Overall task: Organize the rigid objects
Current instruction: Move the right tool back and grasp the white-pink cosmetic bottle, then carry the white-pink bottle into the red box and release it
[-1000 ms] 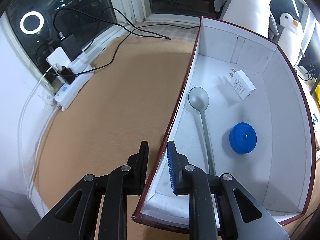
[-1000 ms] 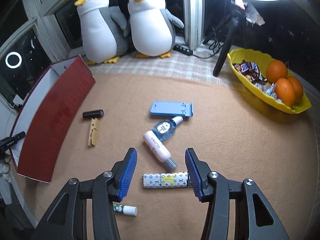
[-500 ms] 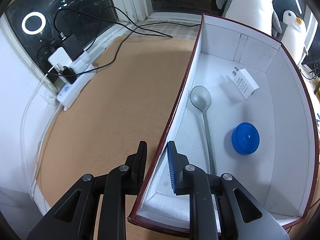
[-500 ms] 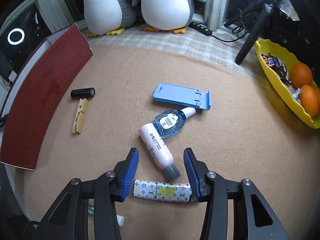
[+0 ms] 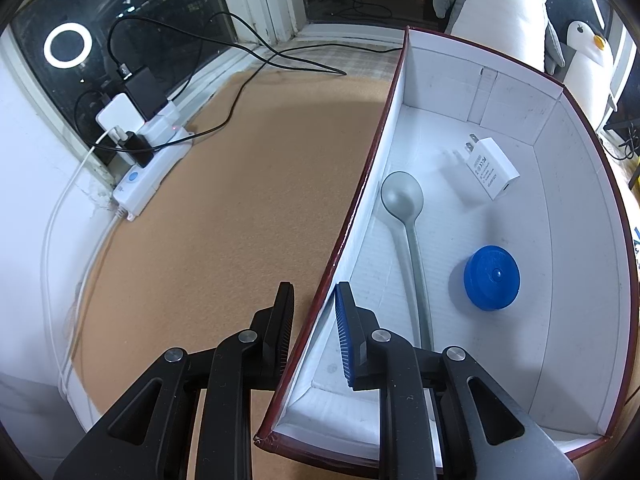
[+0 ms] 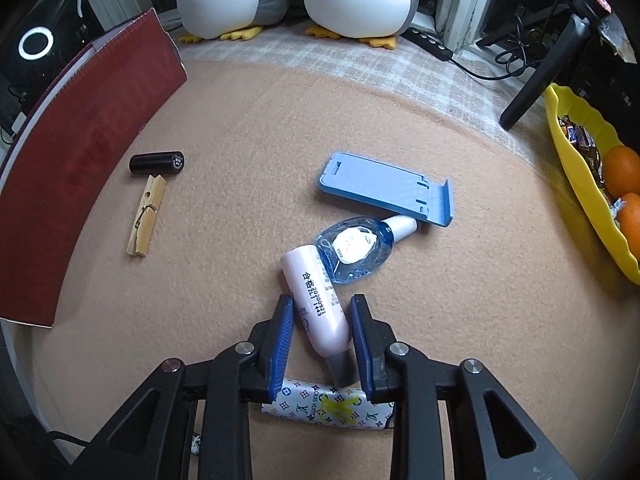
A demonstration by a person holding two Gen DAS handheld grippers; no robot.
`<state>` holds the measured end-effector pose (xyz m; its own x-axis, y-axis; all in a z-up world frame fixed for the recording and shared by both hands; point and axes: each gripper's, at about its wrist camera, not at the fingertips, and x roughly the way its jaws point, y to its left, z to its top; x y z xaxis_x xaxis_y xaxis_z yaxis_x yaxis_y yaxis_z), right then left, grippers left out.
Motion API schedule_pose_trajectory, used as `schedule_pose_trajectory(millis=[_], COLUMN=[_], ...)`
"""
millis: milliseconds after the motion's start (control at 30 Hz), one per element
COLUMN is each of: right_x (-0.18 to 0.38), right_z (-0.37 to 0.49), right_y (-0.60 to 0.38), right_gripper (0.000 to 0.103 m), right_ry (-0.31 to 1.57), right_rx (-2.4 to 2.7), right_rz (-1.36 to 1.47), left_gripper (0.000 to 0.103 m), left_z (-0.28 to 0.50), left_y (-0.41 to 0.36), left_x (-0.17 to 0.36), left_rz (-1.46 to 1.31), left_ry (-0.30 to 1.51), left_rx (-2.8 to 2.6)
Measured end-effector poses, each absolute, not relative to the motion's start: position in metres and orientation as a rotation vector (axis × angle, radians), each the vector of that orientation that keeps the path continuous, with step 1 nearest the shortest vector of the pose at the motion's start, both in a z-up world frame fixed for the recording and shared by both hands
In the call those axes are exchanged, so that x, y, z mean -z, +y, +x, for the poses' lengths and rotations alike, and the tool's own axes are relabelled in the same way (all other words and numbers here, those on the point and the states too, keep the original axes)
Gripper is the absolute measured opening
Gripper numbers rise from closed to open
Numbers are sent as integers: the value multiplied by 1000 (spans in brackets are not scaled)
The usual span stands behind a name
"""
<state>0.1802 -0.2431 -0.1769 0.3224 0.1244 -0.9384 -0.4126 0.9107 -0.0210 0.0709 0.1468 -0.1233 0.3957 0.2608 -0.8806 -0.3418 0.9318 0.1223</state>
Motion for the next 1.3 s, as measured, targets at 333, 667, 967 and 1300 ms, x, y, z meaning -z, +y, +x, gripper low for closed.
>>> schedule_pose_trajectory(millis=[333, 667, 967, 1300], right_x=[174, 141, 92, 59], right_z=[178, 163, 130, 96], right_y=[-233, -216, -159, -76], right_gripper=[18, 18, 18, 18], right_ry=[1195, 1129, 1022, 947], right_rx=[-365, -385, -514, -696], right_rz=[-272, -229, -245, -299], left_gripper=[19, 19, 19, 19], left_z=[68, 63, 57, 52], left_y=[150, 155, 160, 163], left_x=[124, 120, 117, 115], left_rz=[-107, -137, -162, -184], left_ry=[1091, 1069, 1050, 1029], left_rx=[-375, -357, -337, -318])
